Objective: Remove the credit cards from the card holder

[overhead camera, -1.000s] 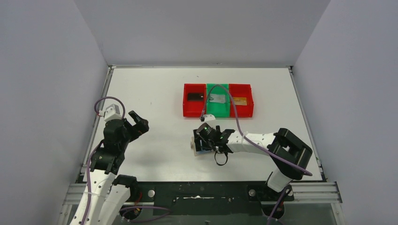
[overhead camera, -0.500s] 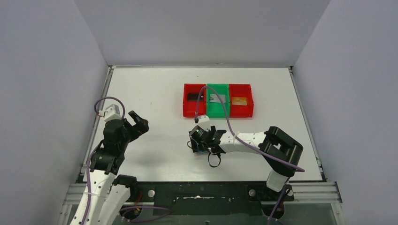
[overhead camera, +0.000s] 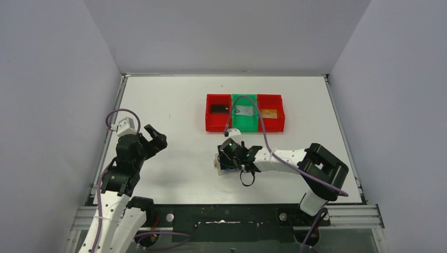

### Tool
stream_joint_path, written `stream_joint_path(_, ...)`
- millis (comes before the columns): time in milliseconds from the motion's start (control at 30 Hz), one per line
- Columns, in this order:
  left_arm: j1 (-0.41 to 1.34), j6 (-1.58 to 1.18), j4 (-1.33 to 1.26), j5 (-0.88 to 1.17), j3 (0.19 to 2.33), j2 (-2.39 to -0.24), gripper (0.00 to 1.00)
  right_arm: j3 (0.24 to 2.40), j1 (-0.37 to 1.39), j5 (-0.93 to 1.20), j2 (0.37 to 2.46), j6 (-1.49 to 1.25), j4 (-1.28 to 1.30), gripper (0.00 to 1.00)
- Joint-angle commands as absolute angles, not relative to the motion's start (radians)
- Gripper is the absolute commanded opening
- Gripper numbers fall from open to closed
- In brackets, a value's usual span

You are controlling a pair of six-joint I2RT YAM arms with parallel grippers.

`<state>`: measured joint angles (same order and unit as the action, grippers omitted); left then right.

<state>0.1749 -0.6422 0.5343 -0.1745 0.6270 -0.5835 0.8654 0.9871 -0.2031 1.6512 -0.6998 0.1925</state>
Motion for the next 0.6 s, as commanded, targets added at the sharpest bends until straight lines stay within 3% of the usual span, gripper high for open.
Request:
stream_joint_path(0, 0.174, -0.625, 0.485, -0.163, 0.63, -0.578, 0.97, 0.824, 0.96, -0.093, 1.62, -0.724, 0.113, 0.58)
stream_joint_path(67, 0.175, -0.626, 0.485, -0.163, 0.63, -0.58, 0.97, 0.807, 0.946, -0.084, 1.609, -0.729, 0.101, 0.51)
stream_joint_path(400, 0.174, -0.624, 0.483, -0.158, 0.63, -0.586, 0.97, 0.754, 0.89, -0.018, 1.586, -0.764, 0.053, 0.42)
stream_joint_path(567, 0.175, -0.624, 0.483, -0.156, 0.63, -0.585, 0.97, 0.818, 0.926, -0.12, 1.592, -0.729, 0.148, 0.66)
